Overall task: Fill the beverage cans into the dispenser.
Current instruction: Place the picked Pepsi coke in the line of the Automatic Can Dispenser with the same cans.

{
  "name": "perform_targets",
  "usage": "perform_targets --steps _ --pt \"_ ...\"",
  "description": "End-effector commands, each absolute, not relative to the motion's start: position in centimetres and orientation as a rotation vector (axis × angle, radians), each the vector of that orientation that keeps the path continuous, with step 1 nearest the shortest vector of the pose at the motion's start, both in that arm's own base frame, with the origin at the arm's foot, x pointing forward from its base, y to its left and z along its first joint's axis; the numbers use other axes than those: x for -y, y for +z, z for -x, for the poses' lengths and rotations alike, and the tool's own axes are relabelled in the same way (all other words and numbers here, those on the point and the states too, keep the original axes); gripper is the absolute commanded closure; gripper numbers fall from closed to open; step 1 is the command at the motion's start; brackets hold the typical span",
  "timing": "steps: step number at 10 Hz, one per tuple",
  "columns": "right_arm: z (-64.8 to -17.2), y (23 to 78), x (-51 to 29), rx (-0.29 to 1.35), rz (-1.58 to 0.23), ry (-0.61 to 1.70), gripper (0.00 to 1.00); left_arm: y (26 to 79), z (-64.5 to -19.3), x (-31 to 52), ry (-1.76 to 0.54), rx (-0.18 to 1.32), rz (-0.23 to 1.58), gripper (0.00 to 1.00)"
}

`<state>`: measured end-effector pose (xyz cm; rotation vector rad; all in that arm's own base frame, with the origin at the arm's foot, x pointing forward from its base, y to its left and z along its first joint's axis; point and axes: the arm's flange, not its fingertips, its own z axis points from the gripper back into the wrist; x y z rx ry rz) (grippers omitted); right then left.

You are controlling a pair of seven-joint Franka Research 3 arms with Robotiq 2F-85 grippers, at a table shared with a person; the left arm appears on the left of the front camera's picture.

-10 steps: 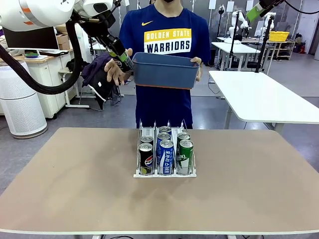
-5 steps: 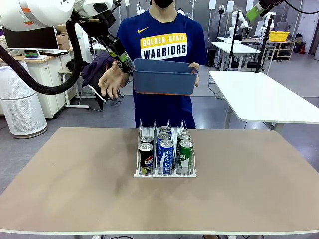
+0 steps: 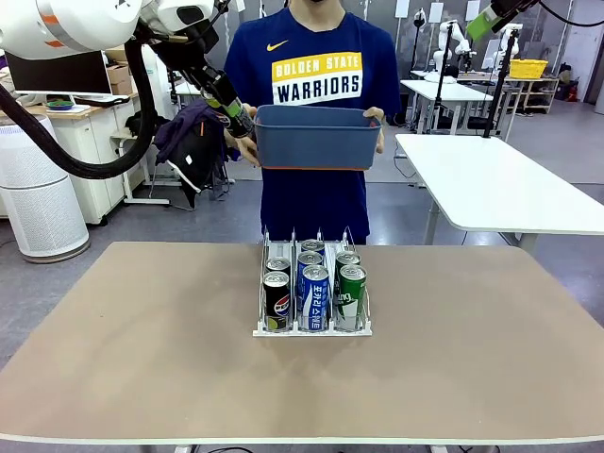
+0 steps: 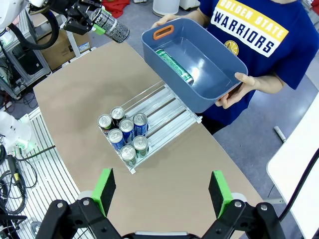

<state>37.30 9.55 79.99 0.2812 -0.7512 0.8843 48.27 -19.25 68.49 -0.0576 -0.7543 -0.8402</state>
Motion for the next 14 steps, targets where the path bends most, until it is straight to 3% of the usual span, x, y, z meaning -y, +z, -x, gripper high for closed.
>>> perform_targets --steps 1,10,11,14 --pt "-37.3 79.8 -9.6 0.748 -0.282 0.884 0.00 68.6 -48.3 19.0 -0.844 0.758 0.056 1.00" --pt "-37.3 79.8 -9.6 0.748 -0.282 0.884 0.00 68.6 -48.3 19.0 -0.844 0.758 0.056 1.00" --pt "-37.3 79.8 -9.6 0.748 -0.282 0.884 0.00 68.5 -48.3 19.3 -0.840 0.754 0.058 0.42" --pt "-37.3 79.8 -9.6 0.748 -0.282 0.884 0.00 67.7 -46.9 22.7 -0.761 0.623 0.022 0.42"
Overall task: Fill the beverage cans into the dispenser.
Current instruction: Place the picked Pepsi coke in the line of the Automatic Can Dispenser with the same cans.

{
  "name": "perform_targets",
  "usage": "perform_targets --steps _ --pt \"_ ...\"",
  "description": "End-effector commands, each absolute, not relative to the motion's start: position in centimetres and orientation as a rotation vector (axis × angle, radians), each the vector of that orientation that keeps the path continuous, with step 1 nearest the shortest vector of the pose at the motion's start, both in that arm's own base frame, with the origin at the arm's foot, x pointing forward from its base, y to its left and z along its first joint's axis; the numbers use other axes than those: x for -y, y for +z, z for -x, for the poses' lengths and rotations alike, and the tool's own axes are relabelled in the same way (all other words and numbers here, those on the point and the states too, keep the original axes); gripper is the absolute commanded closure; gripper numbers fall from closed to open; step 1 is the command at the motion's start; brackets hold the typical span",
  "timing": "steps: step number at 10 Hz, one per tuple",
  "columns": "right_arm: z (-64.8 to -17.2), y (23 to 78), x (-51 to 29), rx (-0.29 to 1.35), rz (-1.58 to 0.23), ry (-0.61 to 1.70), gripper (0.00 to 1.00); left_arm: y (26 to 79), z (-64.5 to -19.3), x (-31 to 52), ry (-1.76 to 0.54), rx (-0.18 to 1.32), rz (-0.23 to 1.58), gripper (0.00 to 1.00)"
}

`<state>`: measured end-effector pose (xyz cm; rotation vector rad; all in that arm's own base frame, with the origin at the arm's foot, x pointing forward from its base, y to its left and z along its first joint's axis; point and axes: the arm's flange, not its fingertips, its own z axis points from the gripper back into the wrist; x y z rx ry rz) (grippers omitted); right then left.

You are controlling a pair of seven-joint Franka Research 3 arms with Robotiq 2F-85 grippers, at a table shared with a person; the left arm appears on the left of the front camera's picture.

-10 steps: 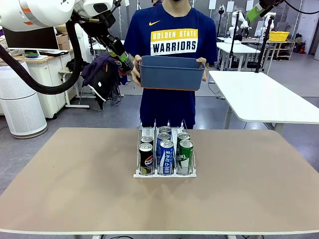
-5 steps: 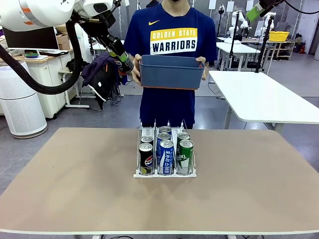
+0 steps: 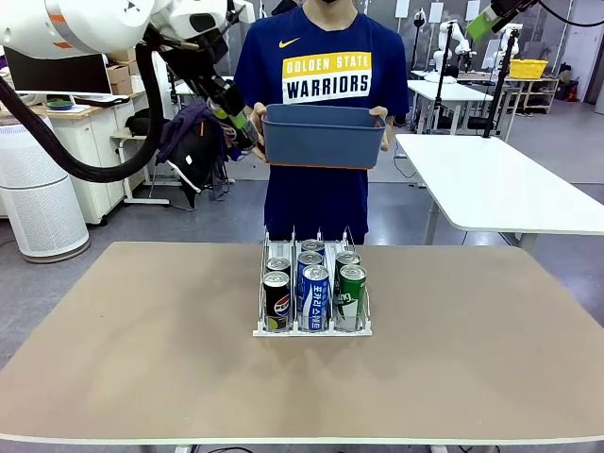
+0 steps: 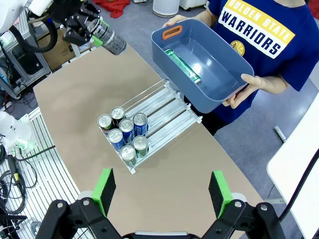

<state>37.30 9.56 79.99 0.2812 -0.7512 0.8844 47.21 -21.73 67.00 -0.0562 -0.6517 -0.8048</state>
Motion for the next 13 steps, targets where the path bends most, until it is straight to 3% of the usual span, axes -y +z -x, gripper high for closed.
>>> perform_targets --steps 1,7,13 --pt "-37.3 79.8 -9.6 0.748 -0.282 0.884 0.00 67.3 -46.2 23.9 -0.762 0.599 0.029 0.42" --pt "-37.3 79.8 -9.6 0.748 -0.282 0.884 0.00 62.1 -42.7 29.2 -0.738 0.348 0.130 0.42" --pt "-37.3 79.8 -9.6 0.748 -0.282 0.884 0.00 61.5 -42.7 29.8 -0.743 0.347 0.109 0.42"
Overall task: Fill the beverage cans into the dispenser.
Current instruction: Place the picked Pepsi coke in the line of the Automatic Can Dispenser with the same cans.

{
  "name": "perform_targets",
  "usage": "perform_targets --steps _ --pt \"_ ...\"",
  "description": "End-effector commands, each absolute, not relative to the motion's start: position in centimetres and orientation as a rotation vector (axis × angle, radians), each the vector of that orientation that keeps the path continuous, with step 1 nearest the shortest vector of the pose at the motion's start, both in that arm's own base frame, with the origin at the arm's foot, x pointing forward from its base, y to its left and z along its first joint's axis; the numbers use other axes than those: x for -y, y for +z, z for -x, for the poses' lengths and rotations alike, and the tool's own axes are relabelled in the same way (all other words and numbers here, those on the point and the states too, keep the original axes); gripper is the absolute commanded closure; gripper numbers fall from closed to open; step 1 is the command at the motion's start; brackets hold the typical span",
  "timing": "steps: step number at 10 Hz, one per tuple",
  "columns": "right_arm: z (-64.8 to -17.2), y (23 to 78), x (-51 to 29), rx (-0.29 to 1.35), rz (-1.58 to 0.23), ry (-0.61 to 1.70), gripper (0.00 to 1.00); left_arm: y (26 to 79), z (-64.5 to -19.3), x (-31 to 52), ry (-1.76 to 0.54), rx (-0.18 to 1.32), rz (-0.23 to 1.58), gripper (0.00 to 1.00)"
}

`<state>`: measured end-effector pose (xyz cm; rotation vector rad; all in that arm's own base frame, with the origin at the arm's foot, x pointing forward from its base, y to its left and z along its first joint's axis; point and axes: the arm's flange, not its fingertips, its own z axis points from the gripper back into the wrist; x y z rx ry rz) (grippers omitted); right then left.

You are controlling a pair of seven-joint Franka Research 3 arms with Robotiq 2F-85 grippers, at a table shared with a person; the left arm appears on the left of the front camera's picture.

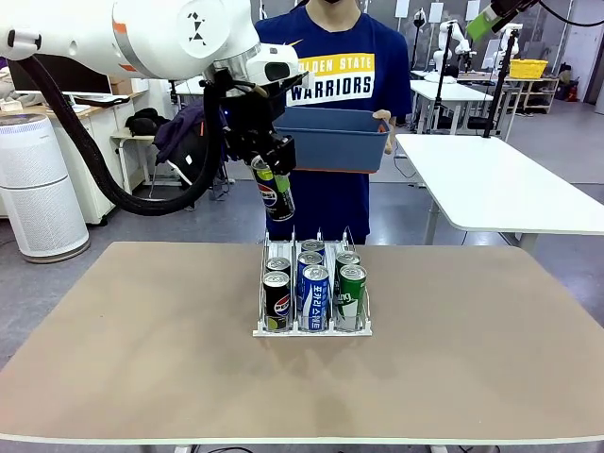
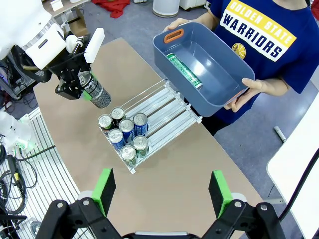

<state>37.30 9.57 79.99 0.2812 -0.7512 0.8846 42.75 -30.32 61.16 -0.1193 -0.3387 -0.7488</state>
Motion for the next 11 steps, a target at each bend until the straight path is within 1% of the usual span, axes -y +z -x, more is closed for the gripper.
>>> perform_targets --steps 1,3,4,6,9,10,11 --pt "-37.3 79.8 -9.6 0.748 -0.282 0.884 0.00 61.5 -42.7 29.8 -0.743 0.347 0.109 0.42" --pt "-37.3 79.8 -9.6 0.748 -0.282 0.884 0.00 61.2 -42.7 30.3 -0.749 0.339 0.119 0.42" --pt "-37.3 79.8 -9.6 0.748 -0.282 0.884 0.00 60.5 -41.7 30.3 -0.701 0.355 0.084 0.42" --pt "-37.3 79.8 -9.6 0.748 -0.282 0.884 0.00 58.8 -38.4 32.0 -0.637 0.387 0.067 0.42" --pt "-37.3 79.8 -9.6 0.748 -0.282 0.884 0.00 56.9 -33.9 34.3 -0.624 0.386 -0.001 0.42" --pt "-37.3 79.8 -9.6 0.748 -0.282 0.884 0.00 56.2 -32.4 35.6 -0.640 0.375 -0.028 0.42" --pt "-37.3 79.8 -9.6 0.748 -0.282 0.884 0.00 55.0 -31.3 36.3 -0.706 0.397 -0.045 0.42"
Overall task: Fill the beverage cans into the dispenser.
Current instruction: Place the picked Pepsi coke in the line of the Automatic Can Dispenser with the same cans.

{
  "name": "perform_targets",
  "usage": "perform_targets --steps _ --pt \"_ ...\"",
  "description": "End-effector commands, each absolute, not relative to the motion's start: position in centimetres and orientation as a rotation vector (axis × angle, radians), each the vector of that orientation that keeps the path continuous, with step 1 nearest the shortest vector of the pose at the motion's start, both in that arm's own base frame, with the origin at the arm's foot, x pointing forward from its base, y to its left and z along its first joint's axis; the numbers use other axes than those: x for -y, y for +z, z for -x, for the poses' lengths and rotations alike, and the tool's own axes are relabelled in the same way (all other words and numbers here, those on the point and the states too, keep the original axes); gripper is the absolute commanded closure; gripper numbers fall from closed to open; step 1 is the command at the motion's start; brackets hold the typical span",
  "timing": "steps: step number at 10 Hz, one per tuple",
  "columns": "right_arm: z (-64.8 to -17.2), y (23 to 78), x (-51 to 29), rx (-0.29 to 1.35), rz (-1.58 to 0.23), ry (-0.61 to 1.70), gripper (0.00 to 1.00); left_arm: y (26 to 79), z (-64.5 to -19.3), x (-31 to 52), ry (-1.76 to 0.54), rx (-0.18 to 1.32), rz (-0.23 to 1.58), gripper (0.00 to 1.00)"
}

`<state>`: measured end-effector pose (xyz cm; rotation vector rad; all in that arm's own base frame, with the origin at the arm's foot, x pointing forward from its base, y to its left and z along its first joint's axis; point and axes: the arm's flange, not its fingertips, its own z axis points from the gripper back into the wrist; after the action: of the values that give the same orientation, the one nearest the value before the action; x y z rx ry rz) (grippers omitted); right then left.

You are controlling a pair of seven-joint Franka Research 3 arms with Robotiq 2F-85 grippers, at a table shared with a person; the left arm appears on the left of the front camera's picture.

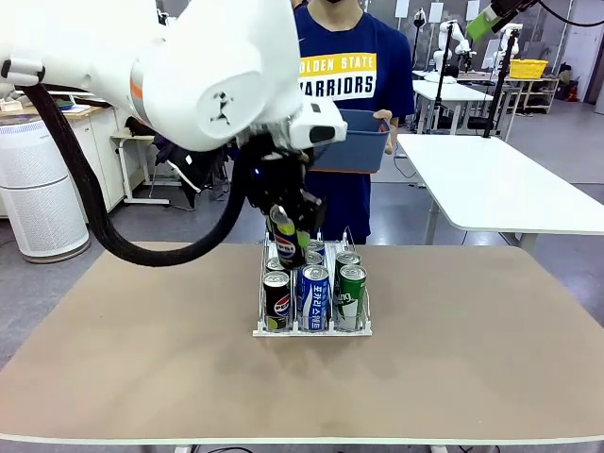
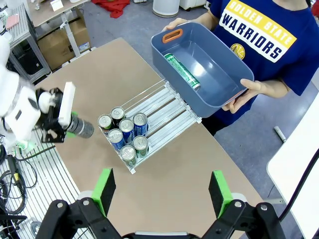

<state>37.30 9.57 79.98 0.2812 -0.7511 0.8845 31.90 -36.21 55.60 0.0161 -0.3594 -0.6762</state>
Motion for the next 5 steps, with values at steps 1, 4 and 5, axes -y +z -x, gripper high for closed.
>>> perform_targets --steps 1,4,5 --pt "-37.3 79.8 -9.6 0.748 -0.282 0.884 0.00 53.9 -30.4 36.4 -0.735 0.394 -0.015 0.42" --pt "-37.3 79.8 -9.6 0.748 -0.282 0.884 0.00 49.6 -29.0 36.8 -0.738 0.350 -0.016 0.42" --pt "-37.3 79.8 -9.6 0.748 -0.282 0.884 0.00 48.5 -29.1 36.1 -0.740 0.339 -0.023 0.42"
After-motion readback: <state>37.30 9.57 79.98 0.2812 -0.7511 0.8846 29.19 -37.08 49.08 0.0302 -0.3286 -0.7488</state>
